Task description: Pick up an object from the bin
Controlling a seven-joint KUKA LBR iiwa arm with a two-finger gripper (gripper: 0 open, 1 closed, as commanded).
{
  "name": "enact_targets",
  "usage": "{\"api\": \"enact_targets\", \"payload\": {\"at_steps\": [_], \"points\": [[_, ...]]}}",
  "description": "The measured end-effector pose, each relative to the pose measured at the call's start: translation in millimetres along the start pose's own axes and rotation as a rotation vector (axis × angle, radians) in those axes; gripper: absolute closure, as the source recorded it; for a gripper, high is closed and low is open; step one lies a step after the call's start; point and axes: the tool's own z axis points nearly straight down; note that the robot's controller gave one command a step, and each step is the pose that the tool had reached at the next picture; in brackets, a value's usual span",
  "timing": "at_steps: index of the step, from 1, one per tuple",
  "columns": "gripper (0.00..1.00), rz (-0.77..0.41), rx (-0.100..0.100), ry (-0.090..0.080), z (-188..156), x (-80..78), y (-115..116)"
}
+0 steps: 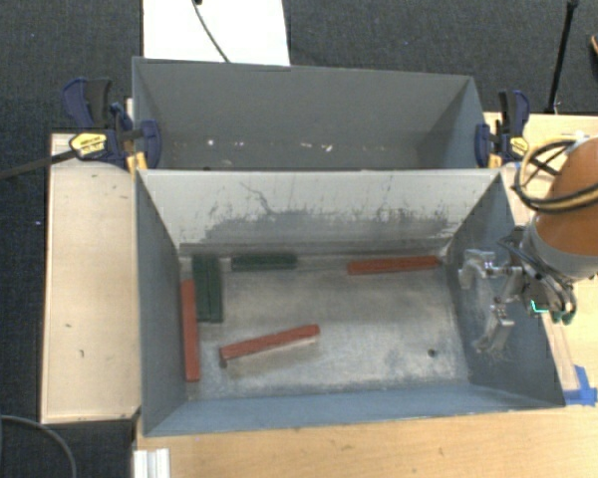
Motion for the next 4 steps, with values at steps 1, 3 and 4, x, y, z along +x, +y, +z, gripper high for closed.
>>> {"api": "enact_targets", "payload": {"at_steps": [1, 3, 4], "points": [[0.0, 0.047, -0.004, -0.01, -16.9, -19.0, 118.7], [0.0, -0.015, -0.003, -0.003, 69.5, 2.4, 295.5], [1.0, -0.011, 0.001, -0.005, 69.3, 0.2, 289.8]]}}
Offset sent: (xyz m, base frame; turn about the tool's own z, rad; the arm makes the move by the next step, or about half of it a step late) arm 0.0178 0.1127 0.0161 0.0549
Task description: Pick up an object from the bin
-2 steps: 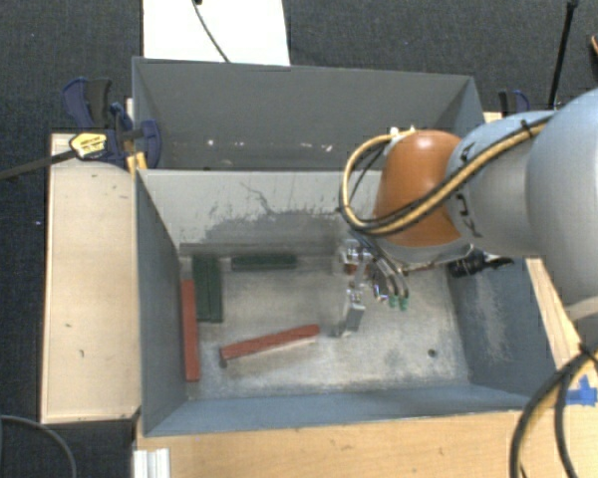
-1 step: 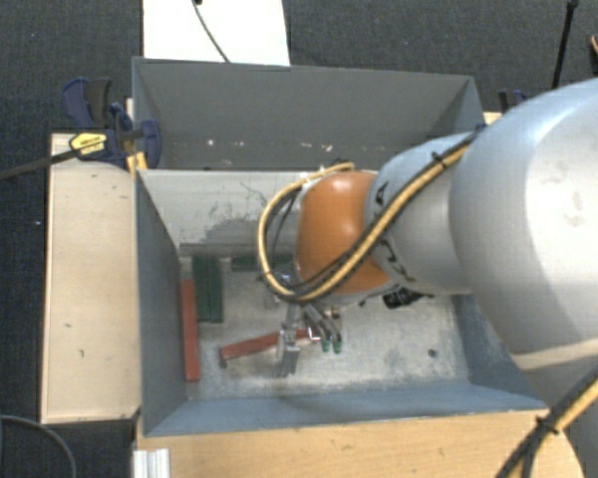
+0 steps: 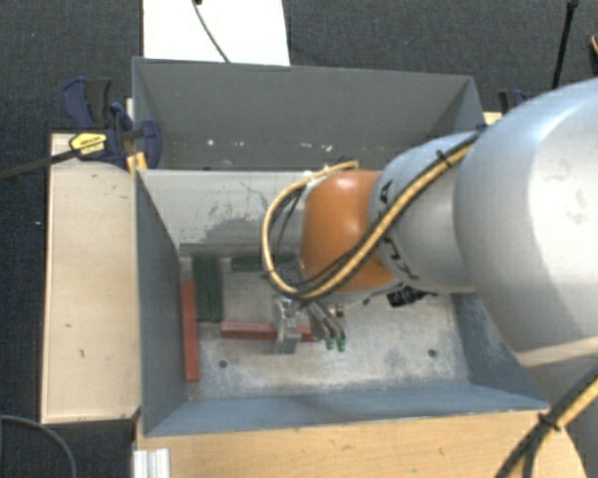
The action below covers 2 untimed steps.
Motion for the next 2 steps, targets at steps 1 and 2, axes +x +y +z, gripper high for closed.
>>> {"api": "enact_targets", "payload": {"at_steps": [1, 2], "points": [[1.0, 0.091, -0.002, -0.008, -126.7, 16.4, -17.2], [1.0, -0.034, -0.001, -0.011, -235.0, 9.3, -25.2]]}}
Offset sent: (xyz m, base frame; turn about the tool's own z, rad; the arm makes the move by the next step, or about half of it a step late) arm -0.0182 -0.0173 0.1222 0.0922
